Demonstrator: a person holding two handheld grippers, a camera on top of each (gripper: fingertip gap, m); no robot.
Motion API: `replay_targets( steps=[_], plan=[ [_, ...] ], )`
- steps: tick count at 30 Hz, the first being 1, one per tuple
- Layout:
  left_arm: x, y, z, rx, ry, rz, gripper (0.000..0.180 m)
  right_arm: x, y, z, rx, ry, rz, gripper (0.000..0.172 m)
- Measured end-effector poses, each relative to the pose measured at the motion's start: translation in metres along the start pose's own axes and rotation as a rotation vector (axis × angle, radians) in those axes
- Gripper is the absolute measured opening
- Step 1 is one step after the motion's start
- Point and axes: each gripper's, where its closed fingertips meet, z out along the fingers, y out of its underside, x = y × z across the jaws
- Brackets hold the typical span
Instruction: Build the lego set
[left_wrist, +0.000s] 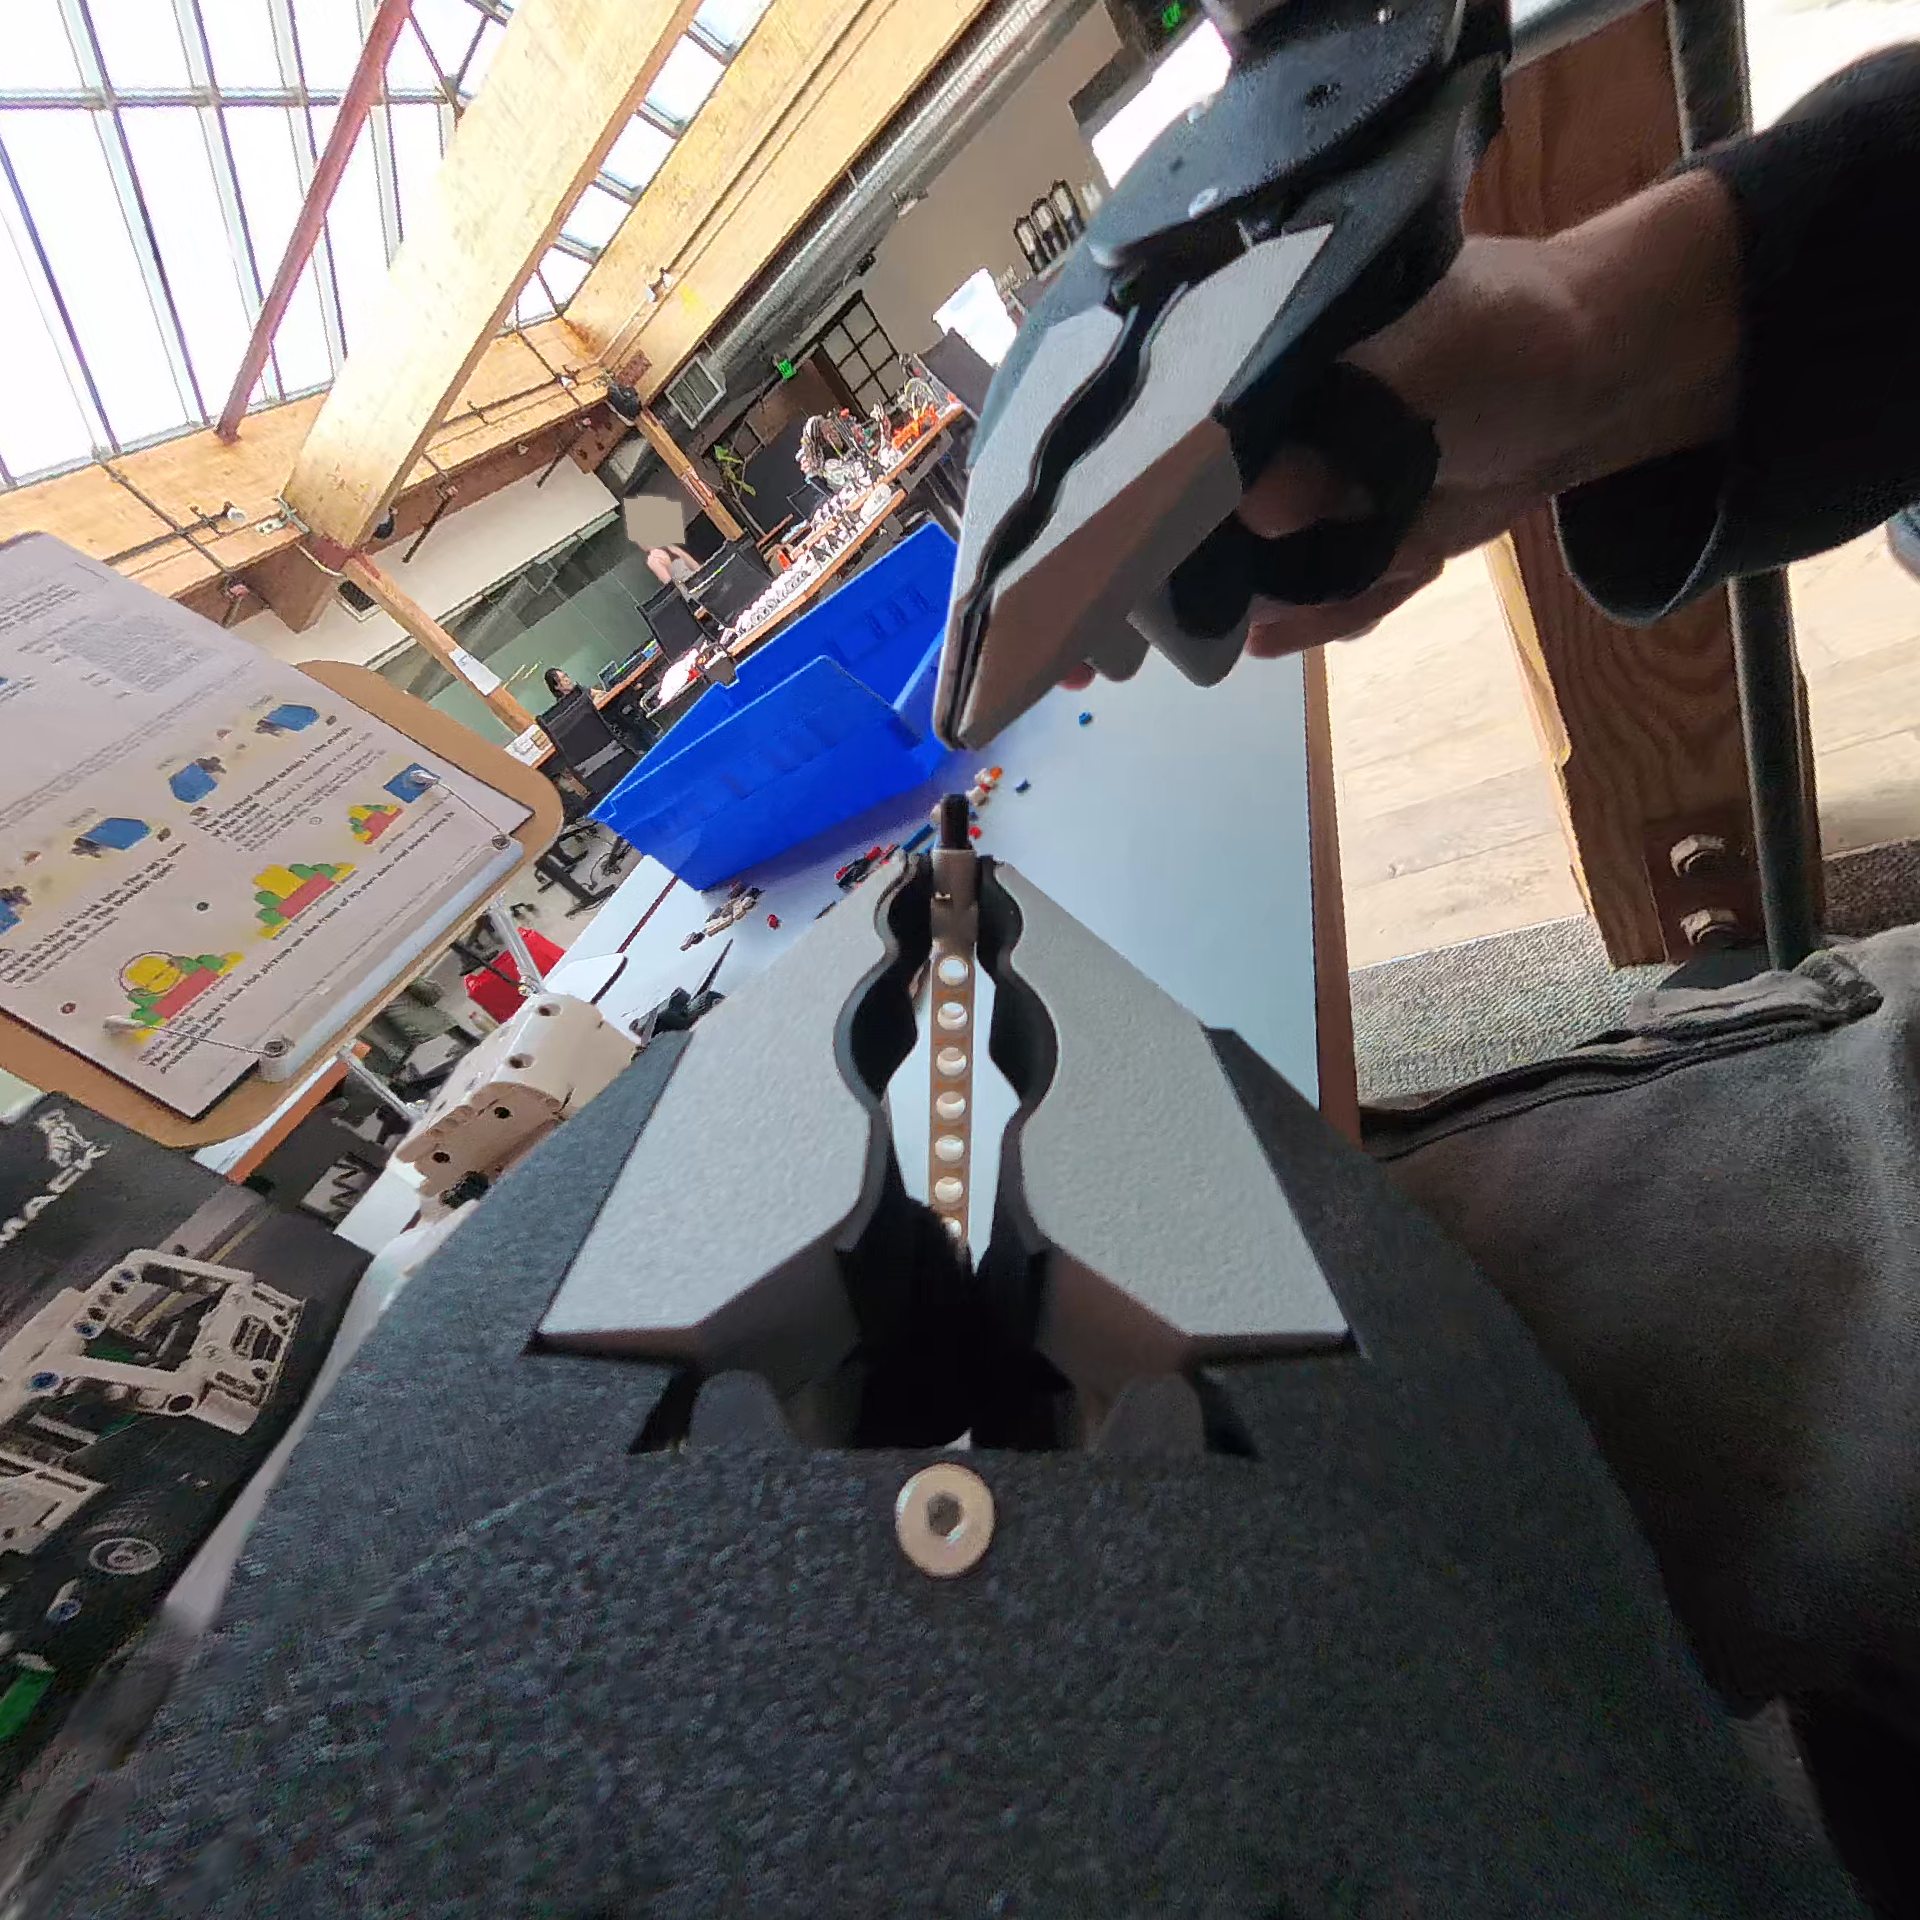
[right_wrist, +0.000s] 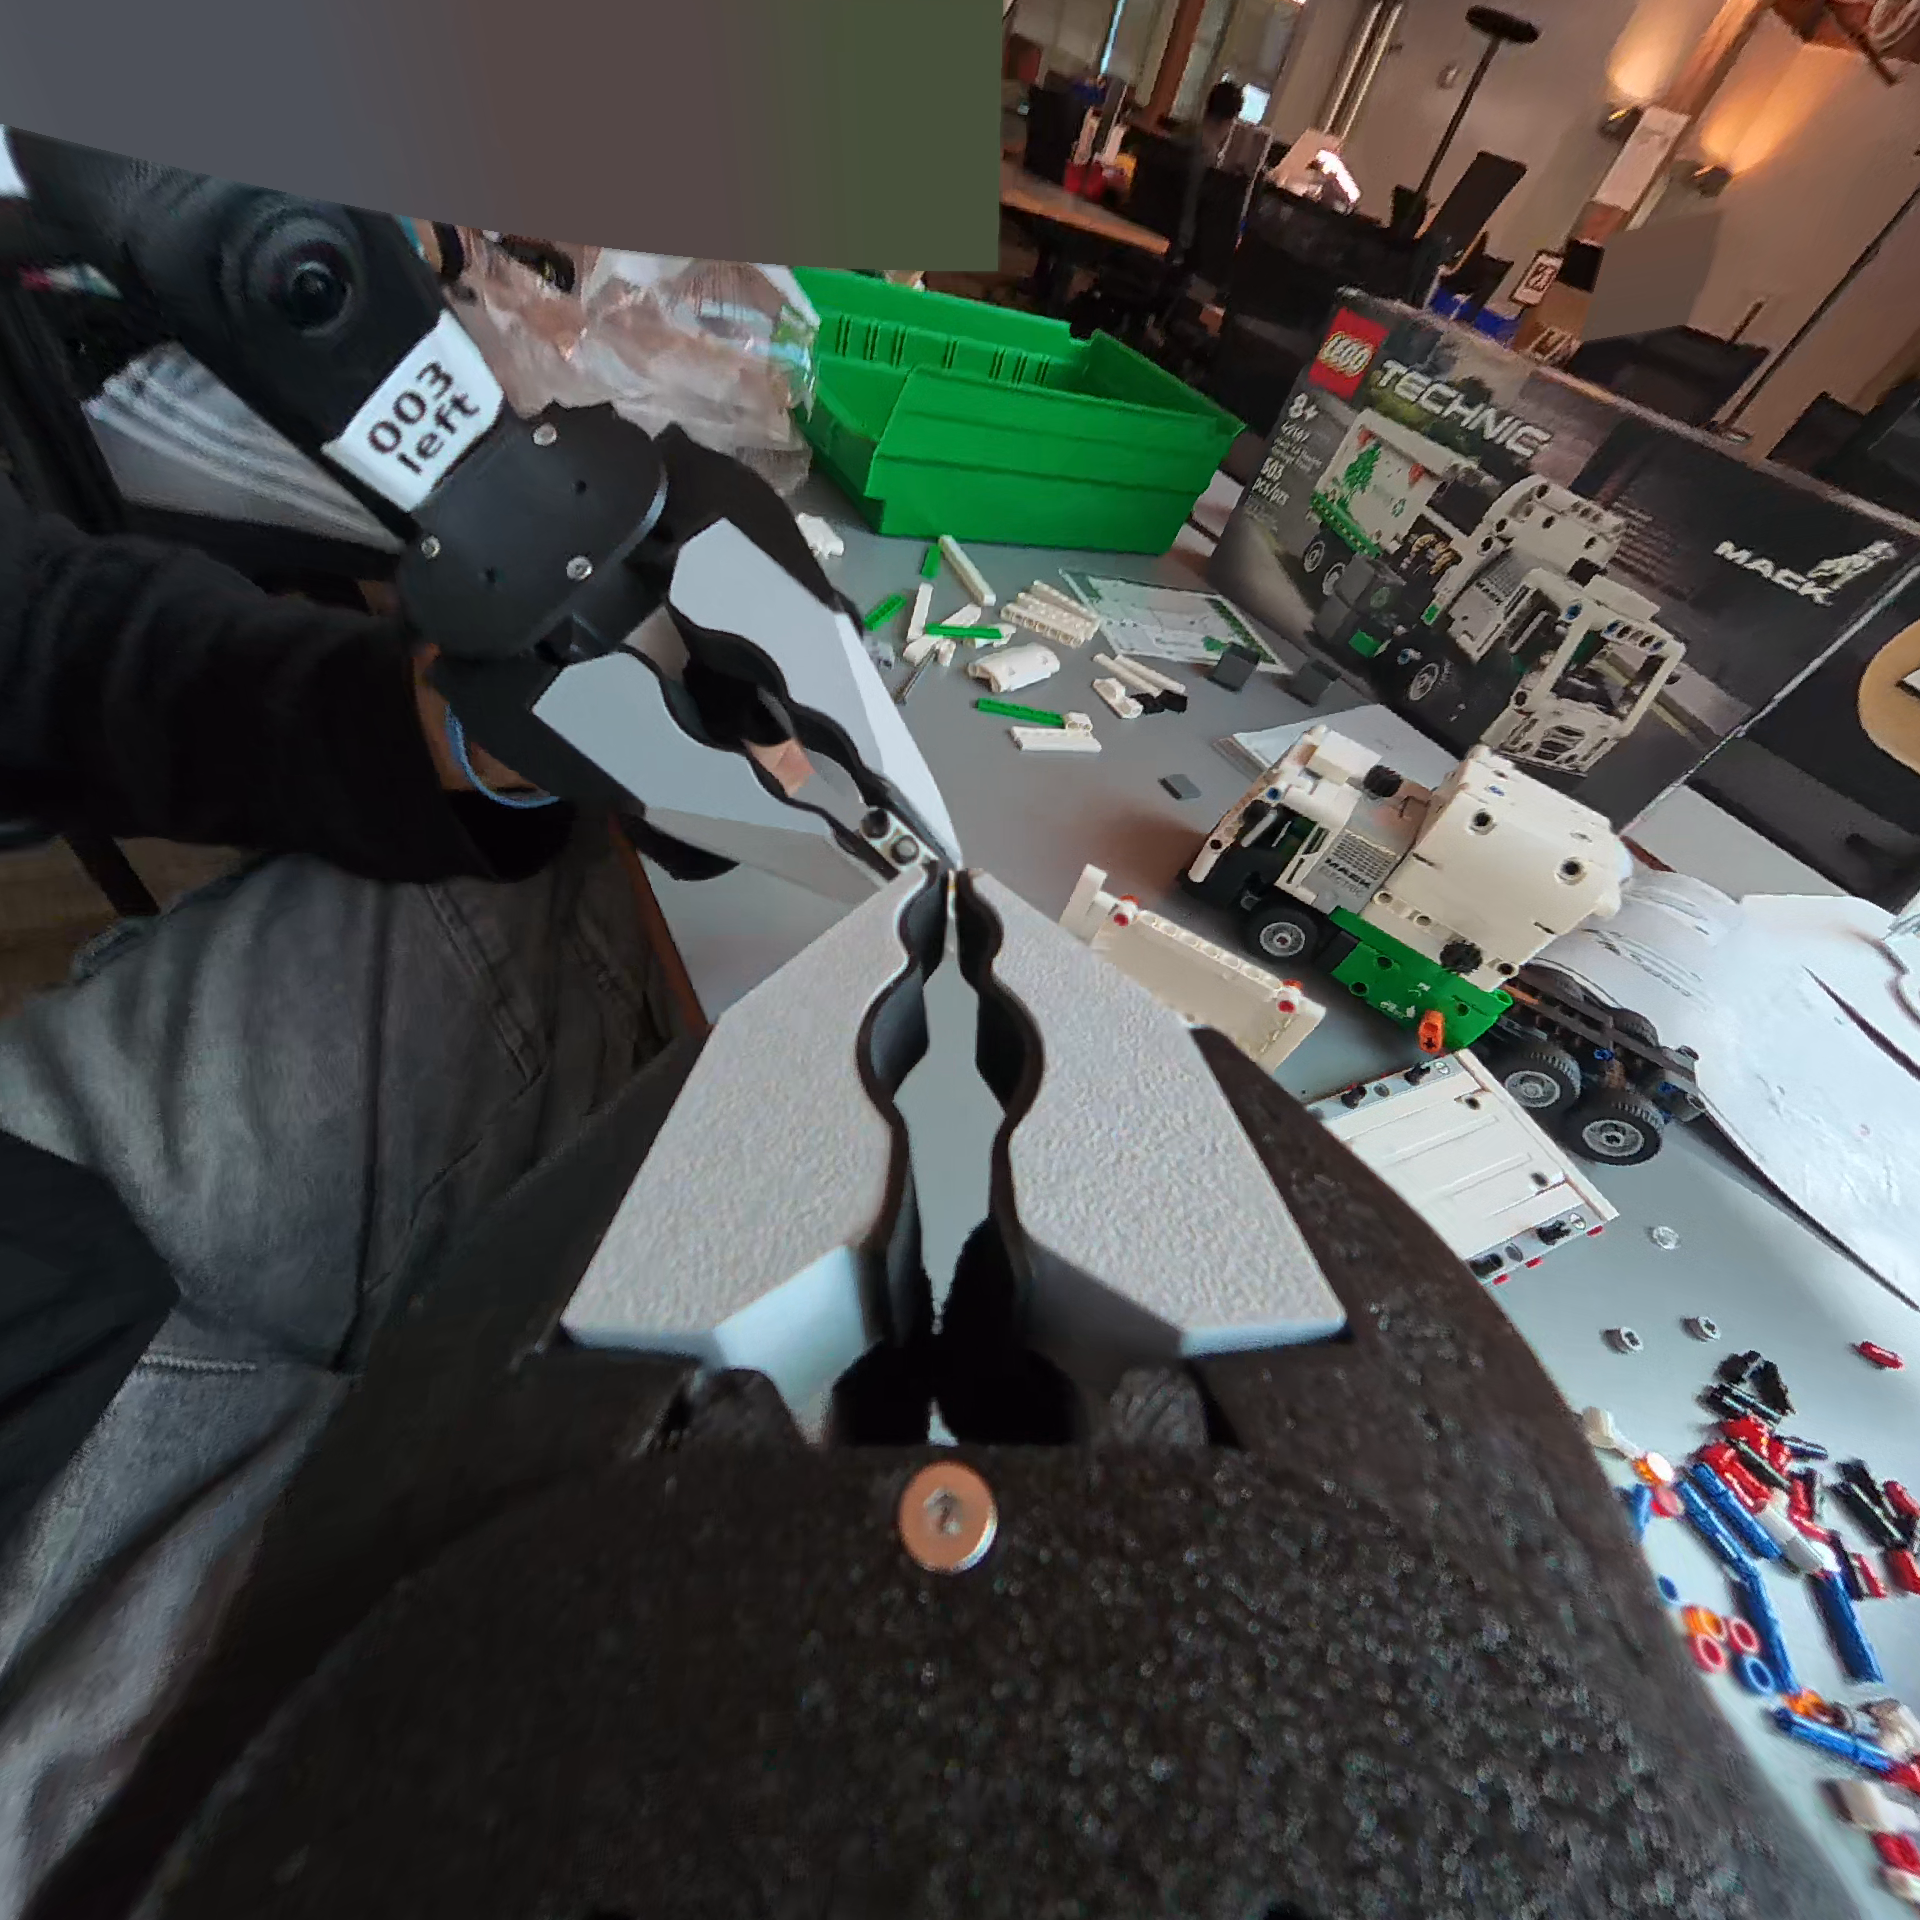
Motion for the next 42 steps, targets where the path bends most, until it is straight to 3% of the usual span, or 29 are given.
replay_targets(
  steps=[4, 9, 13, 18, 20, 22, 24, 26, 30, 35, 39, 40, 42],
  plan=[
    [-0.015, -0.009, -0.006, 0.073, 0.001, -0.173, 0.006, 0.01, -0.007, -0.008, 0.082, -0.042, 0.182, 0.004],
    [-0.05, -0.033, -0.009, 0.184, -0.011, -0.489, 0.006, 0.008, -0.003, -0.001, 0.048, -0.209, 0.384, 0.022],
    [-0.071, -0.049, -0.01, 0.287, 0.042, -0.798, 0.006, 0.015, -0.002, 0.011, 0.037, -0.17, 0.367, 0.037],
    [-0.074, -0.061, -0.013, 0.373, 0.073, -0.99, 0.006, -0.008, -0.024, 0.016, 0.092, -0.254, 0.352, 0.042],
    [-0.073, -0.062, -0.014, 0.364, 0.031, -1.036, 0.005, -0.014, -0.03, 0.017, 0.106, -0.253, 0.372, 0.046],
    [-0.072, -0.057, -0.016, 0.316, -0.076, -1.08, 0.005, -0.008, -0.027, 0.021, 0.092, -0.11, 0.37, 0.054],
    [-0.067, -0.052, -0.019, 0.259, -0.187, -1.101, 0.005, 0.0, -0.018, 0.024, 0.046, 0.105, 0.321, 0.056],
    [-0.059, -0.05, -0.021, 0.205, -0.273, -1.094, 0.005, -0.01, -0.016, 0.027, -0.005, 0.213, 0.215, 0.07],
    [-0.052, -0.056, -0.028, 0.191, -0.353, -1.098, 0.006, -0.024, -0.02, 0.029, -0.033, 0.303, 0.148, 0.055],
    [-0.038, -0.055, -0.035, 0.158, -0.275, -1.109, 0.007, -0.03, -0.011, 0.025, -0.134, 0.16, 0.095, 0.047],
    [-0.003, -0.039, -0.037, -0.031, -0.066, -0.848, 0.015, -0.028, 0.005, 0.01, -0.251, -0.109, -0.068, 0.046],
    [0.004, -0.032, -0.038, -0.075, -0.032, -0.772, 0.02, -0.018, 0.011, 0.007, -0.289, -0.13, -0.101, 0.046],
    [0.007, -0.016, -0.037, -0.146, -0.001, -0.637, 0.053, -0.012, 0.021, 0.004, -0.363, -0.247, -0.165, 0.046]
  ],
)
